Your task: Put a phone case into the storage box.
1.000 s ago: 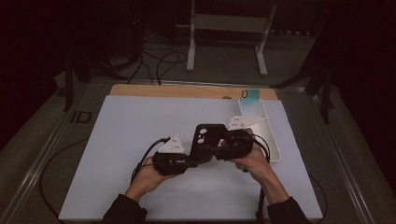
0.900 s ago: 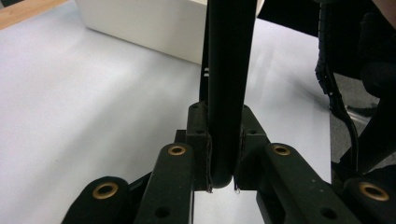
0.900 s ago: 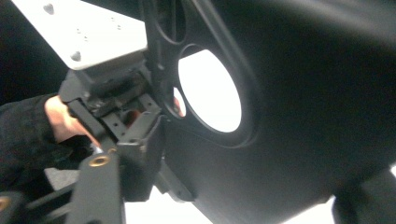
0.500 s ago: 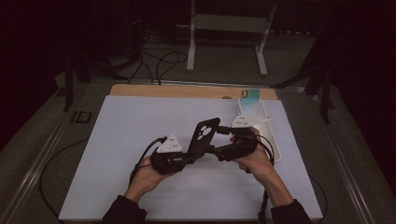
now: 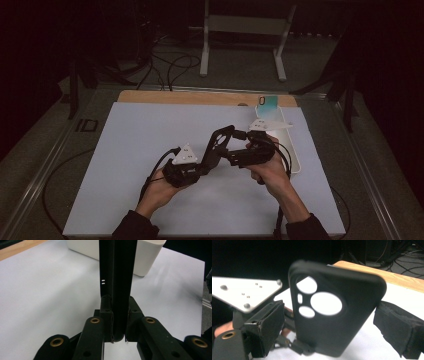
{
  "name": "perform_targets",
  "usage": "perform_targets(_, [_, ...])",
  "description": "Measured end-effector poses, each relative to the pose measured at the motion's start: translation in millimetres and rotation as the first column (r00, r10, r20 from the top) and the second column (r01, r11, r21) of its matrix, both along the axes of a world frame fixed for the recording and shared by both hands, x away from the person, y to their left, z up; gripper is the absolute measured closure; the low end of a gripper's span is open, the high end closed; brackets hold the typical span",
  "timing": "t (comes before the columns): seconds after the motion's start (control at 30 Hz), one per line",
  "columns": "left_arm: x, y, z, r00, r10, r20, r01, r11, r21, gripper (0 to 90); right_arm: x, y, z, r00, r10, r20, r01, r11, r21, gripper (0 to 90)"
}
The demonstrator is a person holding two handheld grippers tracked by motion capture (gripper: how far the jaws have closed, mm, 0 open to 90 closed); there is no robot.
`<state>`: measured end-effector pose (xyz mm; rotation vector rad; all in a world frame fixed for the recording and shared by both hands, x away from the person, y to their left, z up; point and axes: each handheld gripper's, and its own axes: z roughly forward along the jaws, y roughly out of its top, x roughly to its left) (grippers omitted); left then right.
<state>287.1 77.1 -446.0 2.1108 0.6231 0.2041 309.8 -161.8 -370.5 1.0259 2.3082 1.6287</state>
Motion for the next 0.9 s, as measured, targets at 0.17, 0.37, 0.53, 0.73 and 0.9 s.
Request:
perform_targets(0.17, [-3.2,-4.9,-0.3,0.9999,-0.004,0.011,0.004,0.9999,0.013,80.8,2.4,8.1,1.9,0.9996,-0.029,-0.003,0.029,1.0,0.0,9.9])
perform_targets(0.37, [-6.7,-7.4,1.9,0.9998,-0.013,0.015,0.013,0.9998,-0.011,80.9,4.3,14.7,0.8,0.9985,-0.055,0.003,0.055,0.998,0.02,9.9])
perform_targets(0.53, [-7.0,-7.6,3.4,0.9997,-0.021,0.014,0.021,0.9992,-0.035,80.9,5.2,16.0,-5.0,0.9987,-0.046,-0.022,0.046,0.998,0.036,11.5])
perform_targets(0.73, [-7.4,-8.8,2.4,0.9998,-0.017,0.012,0.017,0.9987,-0.048,80.7,4.6,16.2,-5.2,0.9987,-0.049,-0.016,0.05,0.998,0.041,12.6])
perform_targets(0.9, [-8.0,-10.6,2.1,0.9998,-0.001,0.021,0.002,0.9988,-0.05,80.6,3.9,15.5,-4.5,0.9981,-0.062,-0.008,0.062,0.997,0.041,13.4])
